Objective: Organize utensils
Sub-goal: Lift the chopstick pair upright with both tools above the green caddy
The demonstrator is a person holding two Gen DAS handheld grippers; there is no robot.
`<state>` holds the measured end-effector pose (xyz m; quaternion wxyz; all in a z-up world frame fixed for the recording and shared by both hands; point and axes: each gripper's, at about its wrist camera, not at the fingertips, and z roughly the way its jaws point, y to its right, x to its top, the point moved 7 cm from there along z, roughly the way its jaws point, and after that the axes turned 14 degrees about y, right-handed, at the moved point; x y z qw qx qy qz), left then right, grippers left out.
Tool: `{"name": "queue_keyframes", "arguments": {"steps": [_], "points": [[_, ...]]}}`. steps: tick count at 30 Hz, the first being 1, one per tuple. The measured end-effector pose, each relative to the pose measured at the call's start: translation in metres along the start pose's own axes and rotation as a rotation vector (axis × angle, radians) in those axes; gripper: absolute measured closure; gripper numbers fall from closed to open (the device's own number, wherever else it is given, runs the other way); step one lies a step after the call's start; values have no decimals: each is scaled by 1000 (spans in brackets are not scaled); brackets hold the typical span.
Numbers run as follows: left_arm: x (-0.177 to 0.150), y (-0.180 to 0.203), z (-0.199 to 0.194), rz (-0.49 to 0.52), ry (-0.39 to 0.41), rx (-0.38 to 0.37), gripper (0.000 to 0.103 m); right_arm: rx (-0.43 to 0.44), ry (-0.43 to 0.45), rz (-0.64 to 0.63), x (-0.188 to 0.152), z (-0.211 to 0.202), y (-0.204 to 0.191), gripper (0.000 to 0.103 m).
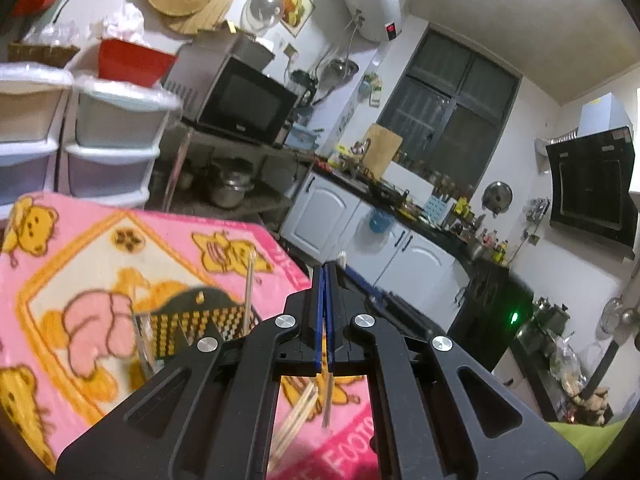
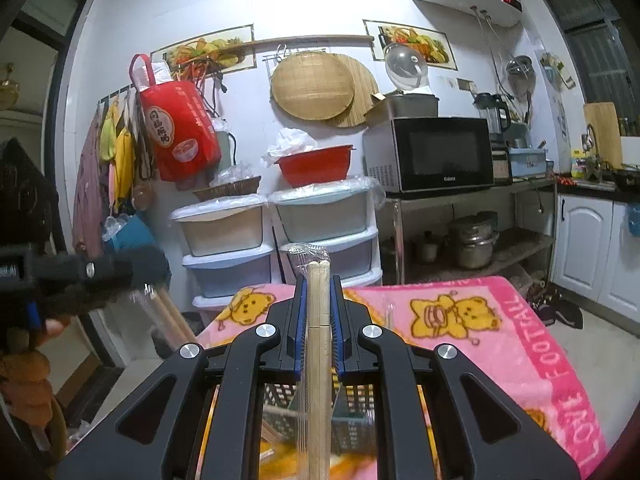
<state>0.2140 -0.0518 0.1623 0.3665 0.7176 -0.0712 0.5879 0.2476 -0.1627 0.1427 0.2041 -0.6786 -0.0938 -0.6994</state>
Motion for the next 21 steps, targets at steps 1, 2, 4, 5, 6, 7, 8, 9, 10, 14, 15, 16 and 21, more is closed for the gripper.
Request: {"name": "queue_keyframes", "arguments": {"steps": [1, 2, 4, 5, 6, 7, 8, 9, 10, 14, 15, 16, 21], "points": [[7, 0, 0, 2, 12, 1, 103, 2, 4, -8, 2, 4, -2, 92], [14, 0, 1, 1, 25, 1, 103, 1, 8, -13, 4, 7, -2, 92], [25, 0, 1, 4, 46, 1, 103, 0, 13, -19, 6, 13, -3, 92], [29, 1, 1, 6, 54, 0, 103, -1, 14, -20, 7, 15, -3, 92], [36, 2, 1, 9, 66, 2, 103, -3, 16, -22, 8, 18, -3, 92], [42, 2, 2, 12, 76, 3, 103, -6, 22, -24, 10, 22, -3, 92], [46, 2, 3, 12, 84, 4, 103, -6, 28, -24, 12, 25, -3, 92], [52, 2, 4, 15, 96, 8, 103, -6, 33, -24, 13, 27, -3, 92], [56, 1, 4, 16, 101, 10, 103, -9, 40, -24, 16, 30, -3, 92], [68, -3, 8, 32, 126, 37, 103, -10, 65, -19, 24, 42, -4, 92], [70, -5, 8, 38, 129, 45, 103, -10, 75, -20, 26, 45, -5, 92], [71, -8, 9, 42, 131, 53, 103, -9, 87, -24, 29, 49, -6, 92], [68, -23, 15, 28, 123, 80, 103, -17, 148, -43, 36, 61, -10, 92]]}}
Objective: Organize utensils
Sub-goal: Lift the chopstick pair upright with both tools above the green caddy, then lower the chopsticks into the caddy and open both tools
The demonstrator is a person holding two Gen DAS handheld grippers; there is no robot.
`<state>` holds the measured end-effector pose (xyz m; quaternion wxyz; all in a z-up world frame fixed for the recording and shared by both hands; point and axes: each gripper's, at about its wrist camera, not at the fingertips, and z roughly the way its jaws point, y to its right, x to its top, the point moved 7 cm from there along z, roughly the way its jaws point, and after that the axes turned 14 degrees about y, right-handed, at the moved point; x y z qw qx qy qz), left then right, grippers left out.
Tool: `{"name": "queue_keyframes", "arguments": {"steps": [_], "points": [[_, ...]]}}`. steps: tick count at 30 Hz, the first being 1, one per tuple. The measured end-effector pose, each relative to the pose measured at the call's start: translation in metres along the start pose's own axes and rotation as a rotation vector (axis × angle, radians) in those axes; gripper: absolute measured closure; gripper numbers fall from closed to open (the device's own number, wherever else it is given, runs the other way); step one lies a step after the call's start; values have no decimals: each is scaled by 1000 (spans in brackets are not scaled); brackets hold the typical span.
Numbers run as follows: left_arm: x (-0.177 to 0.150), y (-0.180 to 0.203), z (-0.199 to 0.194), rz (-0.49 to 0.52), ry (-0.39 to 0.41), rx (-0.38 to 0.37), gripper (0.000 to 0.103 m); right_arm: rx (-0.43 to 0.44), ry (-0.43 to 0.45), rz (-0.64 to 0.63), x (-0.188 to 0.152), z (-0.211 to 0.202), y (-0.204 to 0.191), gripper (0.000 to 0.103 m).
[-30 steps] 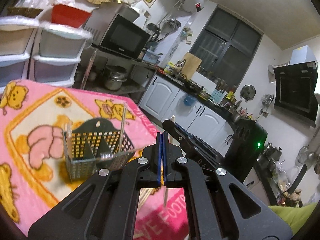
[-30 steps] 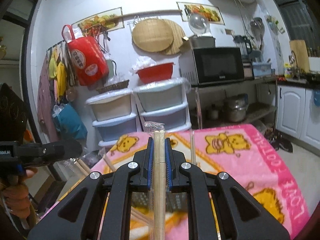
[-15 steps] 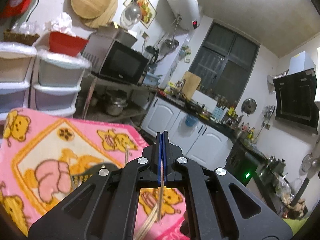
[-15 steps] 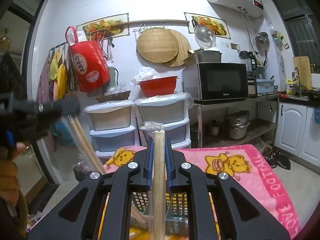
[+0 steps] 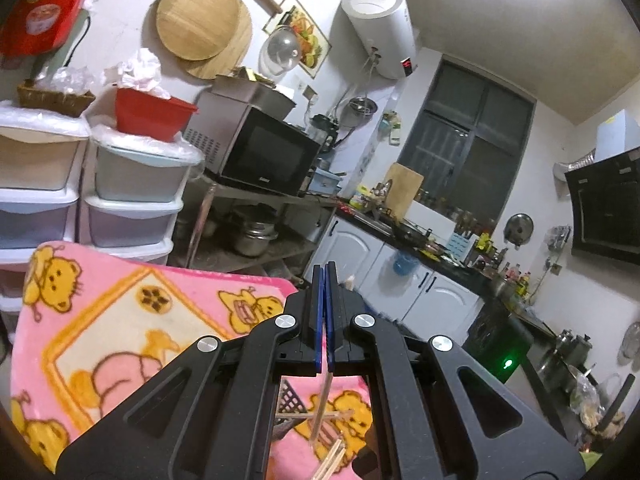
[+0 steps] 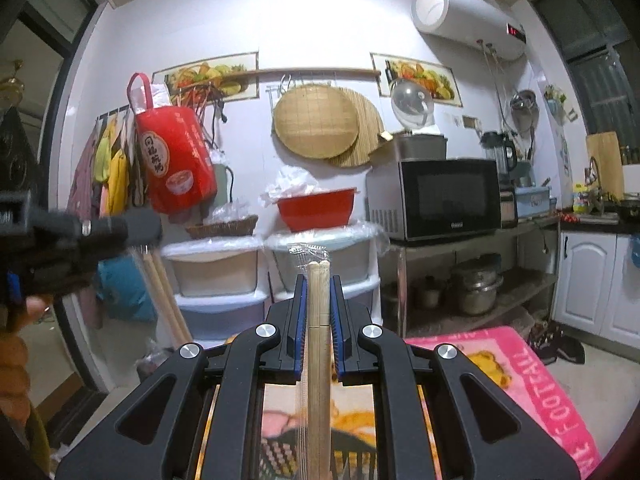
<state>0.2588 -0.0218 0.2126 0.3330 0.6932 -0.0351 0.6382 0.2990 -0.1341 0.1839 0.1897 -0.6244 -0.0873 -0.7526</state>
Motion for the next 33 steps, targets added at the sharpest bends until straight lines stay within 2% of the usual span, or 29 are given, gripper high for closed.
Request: {"name": "queue_keyframes", "arguments": {"steps": [9, 27, 33], "points": [[-11, -19, 4, 0, -14, 30, 103, -66, 75, -12, -6, 24, 0, 92], [-35, -54, 10, -59, -52, 53, 103, -126, 48, -40, -51, 55, -1, 92], [-47, -62, 13, -81, -70, 59, 103, -121, 33, -27, -60, 59, 0, 90]]}}
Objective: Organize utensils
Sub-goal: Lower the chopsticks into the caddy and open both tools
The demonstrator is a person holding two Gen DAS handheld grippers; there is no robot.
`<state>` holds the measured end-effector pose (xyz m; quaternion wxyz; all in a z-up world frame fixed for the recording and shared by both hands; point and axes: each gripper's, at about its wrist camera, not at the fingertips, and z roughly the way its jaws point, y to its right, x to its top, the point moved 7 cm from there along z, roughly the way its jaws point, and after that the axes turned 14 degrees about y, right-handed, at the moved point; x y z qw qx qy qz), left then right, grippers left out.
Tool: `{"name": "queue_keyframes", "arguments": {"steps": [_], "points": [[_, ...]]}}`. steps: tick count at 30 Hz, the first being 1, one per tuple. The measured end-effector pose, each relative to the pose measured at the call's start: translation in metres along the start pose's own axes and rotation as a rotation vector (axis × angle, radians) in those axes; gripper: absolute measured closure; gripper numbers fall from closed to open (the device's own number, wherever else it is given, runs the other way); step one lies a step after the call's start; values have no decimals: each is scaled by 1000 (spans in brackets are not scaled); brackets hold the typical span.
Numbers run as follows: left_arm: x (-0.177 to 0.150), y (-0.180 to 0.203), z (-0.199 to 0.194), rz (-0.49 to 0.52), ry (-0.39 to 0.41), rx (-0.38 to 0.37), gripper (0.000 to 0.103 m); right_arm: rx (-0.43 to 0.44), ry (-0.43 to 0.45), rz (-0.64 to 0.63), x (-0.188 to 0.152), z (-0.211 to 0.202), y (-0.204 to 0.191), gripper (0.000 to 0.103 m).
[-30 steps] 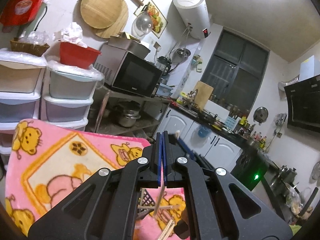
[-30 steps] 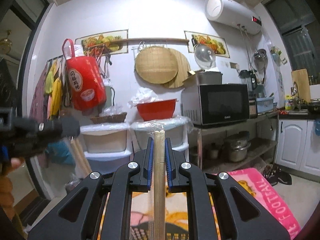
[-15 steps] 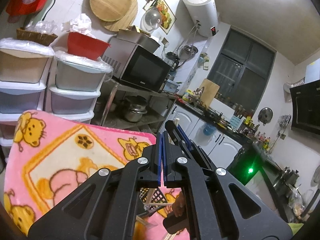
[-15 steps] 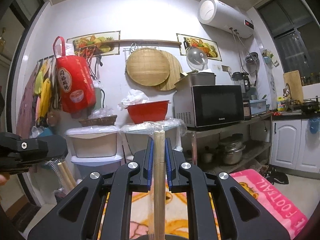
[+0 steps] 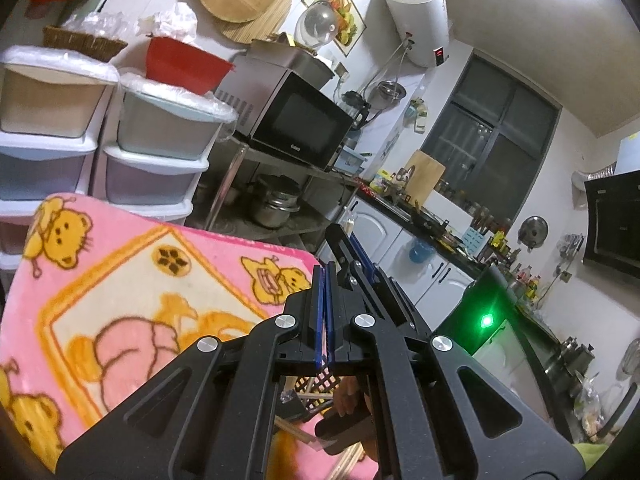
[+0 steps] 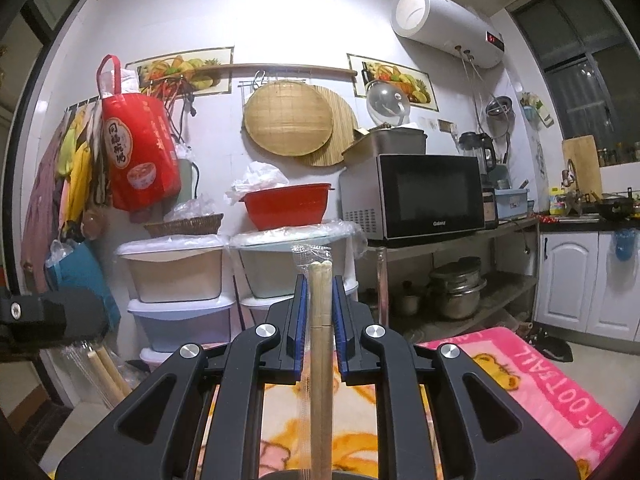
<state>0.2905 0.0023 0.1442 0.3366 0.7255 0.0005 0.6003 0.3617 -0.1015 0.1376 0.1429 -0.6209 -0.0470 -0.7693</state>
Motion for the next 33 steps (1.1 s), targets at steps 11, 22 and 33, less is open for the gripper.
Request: {"name": "queue_keyframes", "arguments": {"steps": [11, 22, 33], "points": [[-17, -11, 5, -20, -34, 14, 103, 20, -45, 35, -14, -6, 4, 82], [-28, -18, 2, -32, -52, 32, 103, 26, -73, 91, -10, -29, 14, 71], [-30, -22, -6, -38, -55, 62, 82, 29, -154, 131, -7, -48, 19, 62]]}}
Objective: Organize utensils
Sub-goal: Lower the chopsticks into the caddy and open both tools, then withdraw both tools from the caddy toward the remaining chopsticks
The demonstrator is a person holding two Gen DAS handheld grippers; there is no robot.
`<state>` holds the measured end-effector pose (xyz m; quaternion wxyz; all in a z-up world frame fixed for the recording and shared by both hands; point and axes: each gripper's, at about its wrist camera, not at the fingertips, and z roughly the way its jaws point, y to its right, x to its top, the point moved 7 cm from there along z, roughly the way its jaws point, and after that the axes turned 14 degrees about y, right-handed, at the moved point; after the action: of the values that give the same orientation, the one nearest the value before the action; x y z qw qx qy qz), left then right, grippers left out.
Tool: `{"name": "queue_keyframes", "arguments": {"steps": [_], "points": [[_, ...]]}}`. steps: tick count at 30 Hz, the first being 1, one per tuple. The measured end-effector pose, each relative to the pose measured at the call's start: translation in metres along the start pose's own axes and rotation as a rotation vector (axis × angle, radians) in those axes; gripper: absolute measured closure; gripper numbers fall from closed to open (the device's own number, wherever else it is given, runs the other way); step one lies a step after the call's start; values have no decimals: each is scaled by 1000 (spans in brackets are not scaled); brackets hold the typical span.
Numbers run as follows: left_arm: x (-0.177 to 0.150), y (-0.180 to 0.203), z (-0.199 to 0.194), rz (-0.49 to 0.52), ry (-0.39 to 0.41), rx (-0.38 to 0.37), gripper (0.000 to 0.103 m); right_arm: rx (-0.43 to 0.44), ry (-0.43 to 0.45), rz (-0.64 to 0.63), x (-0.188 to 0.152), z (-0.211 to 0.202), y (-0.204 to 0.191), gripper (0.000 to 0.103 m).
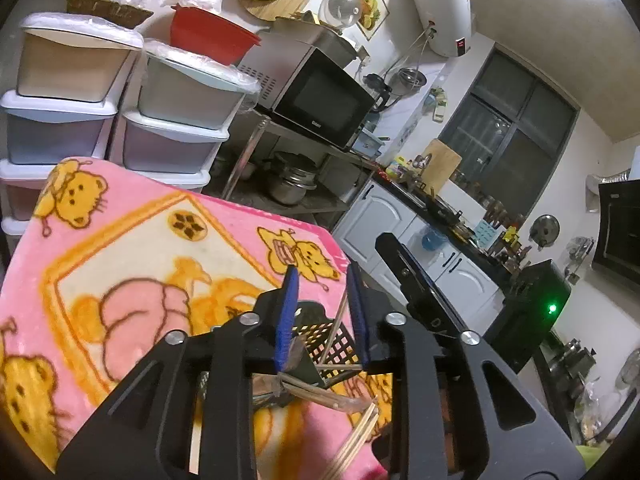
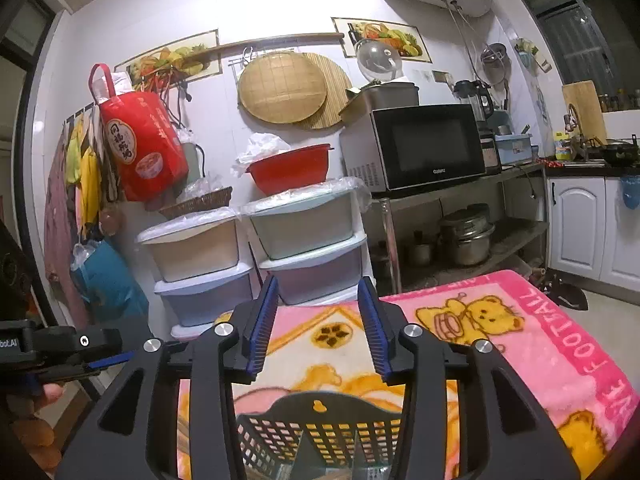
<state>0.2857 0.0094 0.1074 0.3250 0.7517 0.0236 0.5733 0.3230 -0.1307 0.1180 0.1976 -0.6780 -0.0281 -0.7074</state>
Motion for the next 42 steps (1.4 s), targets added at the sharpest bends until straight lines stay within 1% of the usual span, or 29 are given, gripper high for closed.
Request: {"name": "queue_keyframes", "arguments": {"steps": [2, 4, 7, 9, 10, 11, 15, 16, 19, 22, 25, 28, 34, 42], "points": [[0, 0, -2, 3, 4, 5, 72, 1, -3, -1, 1, -4, 0, 59], [0, 0, -4, 4, 7, 9, 66, 2, -14, -6, 1, -5, 1, 57], [0, 0, -8, 5, 9, 16, 60, 0, -34, -6, 0, -12, 3, 57], [-2, 1, -12, 6, 7, 20, 59, 0, -43, -9, -1, -17, 3, 55], [-2, 2, -13, 6, 8, 20, 56, 0, -46, -12, 0, -19, 3, 55], [-2, 2, -15, 7, 12, 22, 52, -2, -49, -18, -1, -21, 3, 52], [-3, 4, -22, 9, 23, 27, 45, -3, -56, -29, 1, -32, 3, 45], [-3, 4, -25, 9, 26, 28, 41, -3, -59, -33, 1, -34, 3, 44], [-2, 5, -31, 9, 34, 30, 37, 0, -73, -43, 1, -39, 2, 42], [-1, 7, -36, 9, 42, 32, 37, 3, -80, -48, 1, -45, 1, 40], [-1, 8, -41, 11, 45, 38, 36, -3, -75, -69, 2, -53, 0, 35], [-3, 9, -45, 20, 44, 50, 13, -3, -70, -87, 3, -61, -1, 32], [-8, 13, -57, 37, 51, 53, 12, -6, -79, -86, 1, -72, 1, 29], [-17, 15, -68, 34, 48, 46, 11, -3, -98, -74, -6, -90, 4, 25]]}}
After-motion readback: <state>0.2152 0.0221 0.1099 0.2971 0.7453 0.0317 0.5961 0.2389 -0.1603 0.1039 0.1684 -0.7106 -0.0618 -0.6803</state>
